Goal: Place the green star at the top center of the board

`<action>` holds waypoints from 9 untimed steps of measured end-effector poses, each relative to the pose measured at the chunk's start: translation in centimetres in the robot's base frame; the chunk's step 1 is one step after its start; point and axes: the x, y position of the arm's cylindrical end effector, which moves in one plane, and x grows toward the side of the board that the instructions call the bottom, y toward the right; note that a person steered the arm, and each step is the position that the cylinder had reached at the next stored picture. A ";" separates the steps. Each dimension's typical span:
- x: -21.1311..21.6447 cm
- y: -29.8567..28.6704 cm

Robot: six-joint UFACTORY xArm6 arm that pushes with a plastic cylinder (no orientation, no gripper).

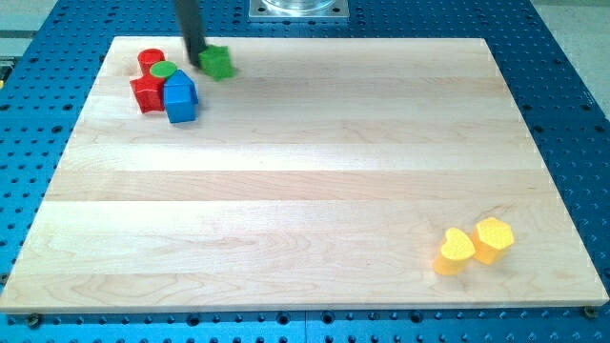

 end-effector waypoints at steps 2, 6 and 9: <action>0.6 0.9; 7.9 6.0; 2.0 14.5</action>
